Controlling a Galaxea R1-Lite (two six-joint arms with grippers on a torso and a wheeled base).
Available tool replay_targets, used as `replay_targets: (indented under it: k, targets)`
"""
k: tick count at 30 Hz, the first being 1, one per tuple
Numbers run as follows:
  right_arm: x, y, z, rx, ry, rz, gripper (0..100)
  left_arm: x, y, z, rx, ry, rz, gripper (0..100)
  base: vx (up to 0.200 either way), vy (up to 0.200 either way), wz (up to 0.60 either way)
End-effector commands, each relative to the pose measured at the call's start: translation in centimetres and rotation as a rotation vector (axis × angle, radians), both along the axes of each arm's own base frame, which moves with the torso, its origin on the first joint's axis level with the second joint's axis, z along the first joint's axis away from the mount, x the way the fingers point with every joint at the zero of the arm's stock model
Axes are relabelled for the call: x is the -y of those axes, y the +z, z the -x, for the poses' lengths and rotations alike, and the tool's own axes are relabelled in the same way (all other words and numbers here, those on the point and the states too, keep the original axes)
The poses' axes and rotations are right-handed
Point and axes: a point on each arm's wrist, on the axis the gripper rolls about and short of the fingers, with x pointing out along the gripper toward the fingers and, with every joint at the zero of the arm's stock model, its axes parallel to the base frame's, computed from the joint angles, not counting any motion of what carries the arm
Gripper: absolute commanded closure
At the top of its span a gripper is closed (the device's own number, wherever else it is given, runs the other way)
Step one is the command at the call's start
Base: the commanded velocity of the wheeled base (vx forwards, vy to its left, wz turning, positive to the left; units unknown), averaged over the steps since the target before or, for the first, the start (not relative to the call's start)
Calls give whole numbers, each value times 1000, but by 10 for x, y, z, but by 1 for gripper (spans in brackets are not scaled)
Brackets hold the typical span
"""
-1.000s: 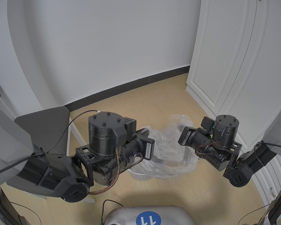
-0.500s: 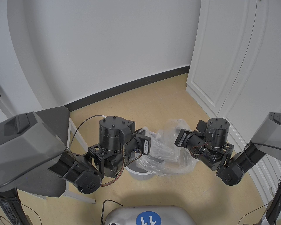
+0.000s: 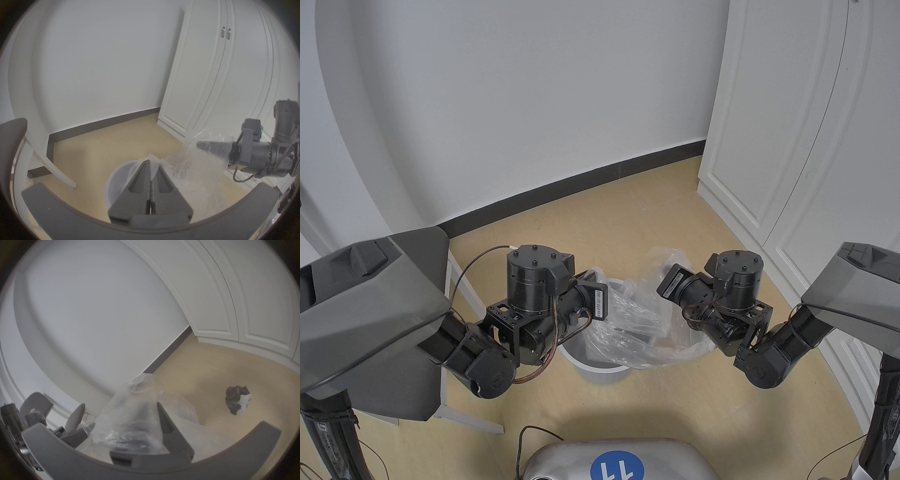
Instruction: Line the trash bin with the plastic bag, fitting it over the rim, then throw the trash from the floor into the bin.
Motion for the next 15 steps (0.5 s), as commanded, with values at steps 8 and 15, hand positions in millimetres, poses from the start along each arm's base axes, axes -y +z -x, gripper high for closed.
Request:
replay_targets:
  k: [8,15]
  targets:
    - [-2,-31,-29,-41,-45,-28,100,-15,-20,-42,-9,94,24,100,0,0,0]
    - [7,-23,-40,-9,-106,-45,100,-9,-22,-65,12,120,81,100,0,0,0]
